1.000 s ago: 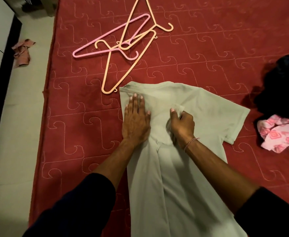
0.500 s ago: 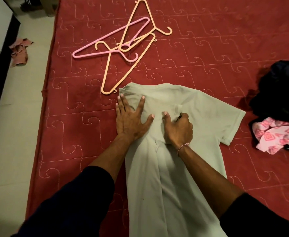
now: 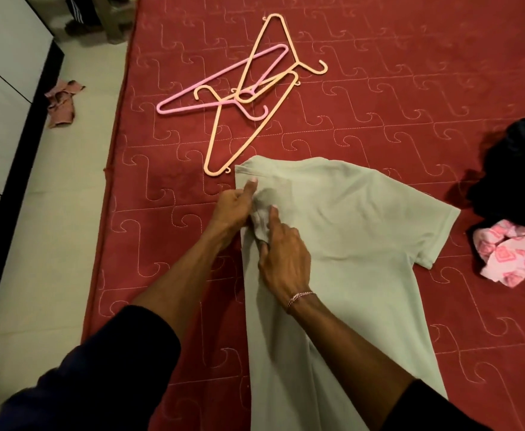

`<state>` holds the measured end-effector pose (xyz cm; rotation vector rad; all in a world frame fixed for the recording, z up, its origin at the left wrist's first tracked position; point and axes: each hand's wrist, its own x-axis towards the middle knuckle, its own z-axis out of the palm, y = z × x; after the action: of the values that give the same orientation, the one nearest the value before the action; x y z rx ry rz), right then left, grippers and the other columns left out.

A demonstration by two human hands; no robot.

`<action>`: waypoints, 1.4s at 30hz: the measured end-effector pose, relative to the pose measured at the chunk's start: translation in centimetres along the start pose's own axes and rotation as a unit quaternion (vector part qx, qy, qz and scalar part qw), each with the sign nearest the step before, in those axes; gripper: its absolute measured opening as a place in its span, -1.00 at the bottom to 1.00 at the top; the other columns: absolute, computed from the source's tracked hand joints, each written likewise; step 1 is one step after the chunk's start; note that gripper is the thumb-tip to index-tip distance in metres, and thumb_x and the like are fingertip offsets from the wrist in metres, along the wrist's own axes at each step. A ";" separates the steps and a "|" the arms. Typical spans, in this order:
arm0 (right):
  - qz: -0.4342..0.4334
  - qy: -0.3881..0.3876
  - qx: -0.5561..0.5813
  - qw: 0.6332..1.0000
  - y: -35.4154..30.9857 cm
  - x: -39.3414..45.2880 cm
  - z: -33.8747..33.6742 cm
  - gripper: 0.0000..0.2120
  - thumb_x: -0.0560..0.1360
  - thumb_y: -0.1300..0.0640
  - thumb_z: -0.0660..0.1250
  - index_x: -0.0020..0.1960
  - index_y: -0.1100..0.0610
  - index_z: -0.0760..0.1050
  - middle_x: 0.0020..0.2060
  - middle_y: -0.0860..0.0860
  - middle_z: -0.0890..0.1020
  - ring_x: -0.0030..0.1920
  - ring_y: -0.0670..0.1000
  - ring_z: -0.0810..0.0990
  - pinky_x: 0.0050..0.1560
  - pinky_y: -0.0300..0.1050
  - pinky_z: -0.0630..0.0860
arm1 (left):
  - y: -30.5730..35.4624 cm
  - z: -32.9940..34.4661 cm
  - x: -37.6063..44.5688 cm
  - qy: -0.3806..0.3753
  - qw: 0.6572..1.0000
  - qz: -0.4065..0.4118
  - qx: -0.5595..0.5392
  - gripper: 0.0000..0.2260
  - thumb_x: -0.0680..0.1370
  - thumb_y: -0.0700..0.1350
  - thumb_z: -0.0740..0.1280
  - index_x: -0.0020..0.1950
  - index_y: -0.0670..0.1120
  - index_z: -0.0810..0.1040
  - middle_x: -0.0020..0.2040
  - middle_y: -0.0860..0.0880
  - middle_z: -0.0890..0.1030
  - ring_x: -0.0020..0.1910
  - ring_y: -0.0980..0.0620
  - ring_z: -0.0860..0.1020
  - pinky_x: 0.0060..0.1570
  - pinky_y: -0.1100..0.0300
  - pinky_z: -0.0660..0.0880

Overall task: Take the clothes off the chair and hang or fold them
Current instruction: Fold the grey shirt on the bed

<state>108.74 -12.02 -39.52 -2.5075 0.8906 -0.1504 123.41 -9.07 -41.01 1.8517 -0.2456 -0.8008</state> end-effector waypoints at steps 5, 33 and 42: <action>-0.058 -0.041 0.037 0.997 0.8 -1.9 1.4 -0.40 0.52 0.36 0.31 0.53 0.19 0.26 0.35 0.17 0.47 0.29 0.12 0.48 0.13 -0.08 0.59 | 0.0 -1.1 -0.1 -0.045 0.999 -0.027 -0.015 -0.71 0.56 -0.02 0.41 -0.02 -0.28 0.62 -0.04 -0.30 0.67 -0.10 -0.21 0.65 0.02 -0.13 0.63; -0.138 -0.088 -0.090 0.982 3.8 -3.1 3.5 -0.38 0.67 -0.26 -0.13 0.64 0.01 -0.01 0.61 0.15 0.04 0.62 0.12 -0.12 0.60 0.17 -0.09 | -3.6 2.1 0.1 -0.036 0.748 0.430 0.503 -0.54 0.68 0.03 0.08 0.55 -0.09 0.27 0.52 -0.20 0.30 0.51 -0.16 0.27 0.50 -0.08 0.23; -0.144 -0.099 0.011 0.985 5.5 -2.9 0.8 -0.47 0.68 -0.17 0.04 0.58 0.04 0.22 0.58 0.06 0.24 0.60 0.03 0.10 0.58 0.11 0.05 | -2.2 2.5 -0.7 -0.092 0.747 0.288 0.592 -0.50 0.71 0.07 -0.11 0.64 0.07 -0.14 0.64 -0.10 -0.13 0.61 -0.08 -0.16 0.56 -0.11 -0.17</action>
<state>103.53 -13.64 -42.68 -2.5632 0.4441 -0.0031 120.86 -9.67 -43.24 2.5724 -1.6927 -0.3385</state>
